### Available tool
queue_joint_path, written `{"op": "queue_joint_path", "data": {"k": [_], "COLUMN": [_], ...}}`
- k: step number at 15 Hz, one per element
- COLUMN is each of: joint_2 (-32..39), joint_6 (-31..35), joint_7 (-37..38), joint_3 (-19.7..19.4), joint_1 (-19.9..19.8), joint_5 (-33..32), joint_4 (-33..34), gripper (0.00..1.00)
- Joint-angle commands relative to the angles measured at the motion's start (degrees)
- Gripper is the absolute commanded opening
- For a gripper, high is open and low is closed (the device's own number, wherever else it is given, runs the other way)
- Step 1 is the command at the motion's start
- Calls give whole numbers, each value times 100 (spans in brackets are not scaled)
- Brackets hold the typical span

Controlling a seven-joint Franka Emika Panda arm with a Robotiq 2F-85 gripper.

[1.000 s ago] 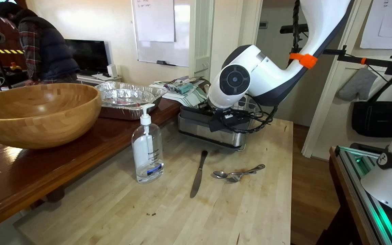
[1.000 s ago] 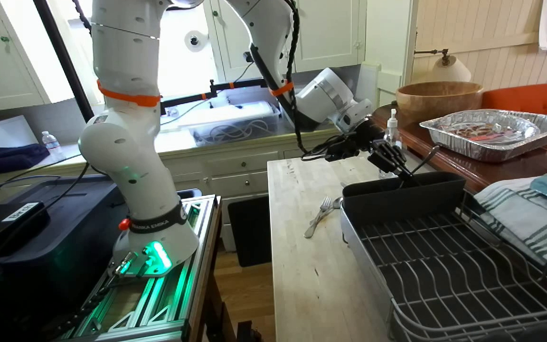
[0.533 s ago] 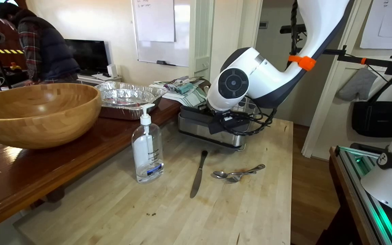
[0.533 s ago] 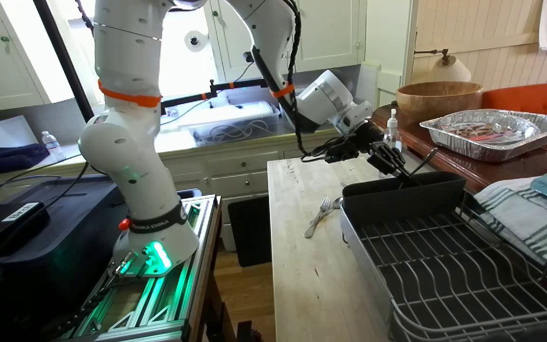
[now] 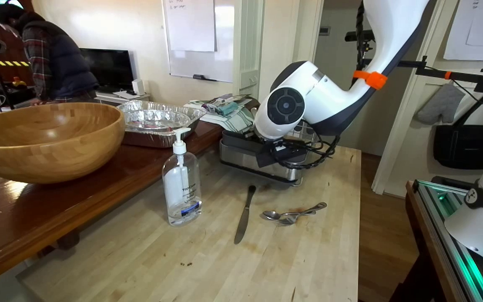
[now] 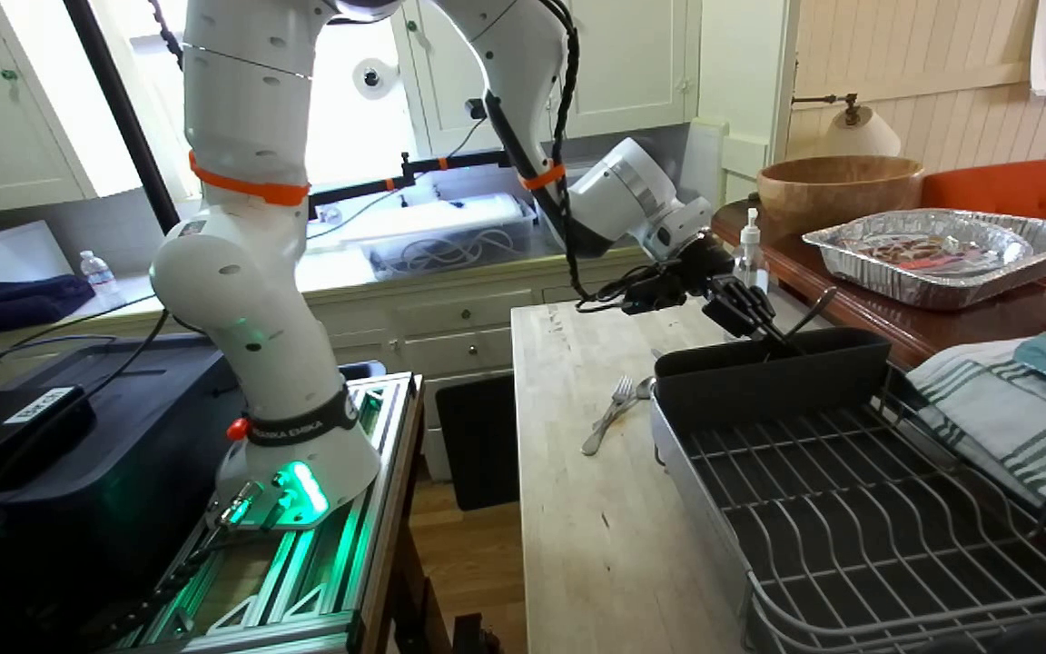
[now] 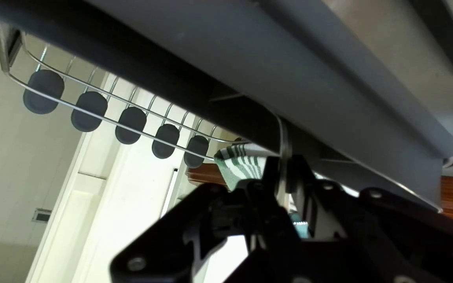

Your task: Move the spoon next to the knife to the grey object on the plate rack

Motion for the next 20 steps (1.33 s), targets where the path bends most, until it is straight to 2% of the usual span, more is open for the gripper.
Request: {"op": "queue_joint_path", "data": {"k": [1,15,16,17,20], "joint_2": [106,188,192,196,200], "joint_6": [-168,-181,-179,-181,-189], "joint_7": [110,90,87,87,81], "joint_3": [51,53,55,56,75], "joint_1": [4,1,2,4,12], "joint_5": [-131,-111,-109,-109,-109], "joint_4": [43,77,80,81,80], "gripper": [3,3,28,39,58]}}
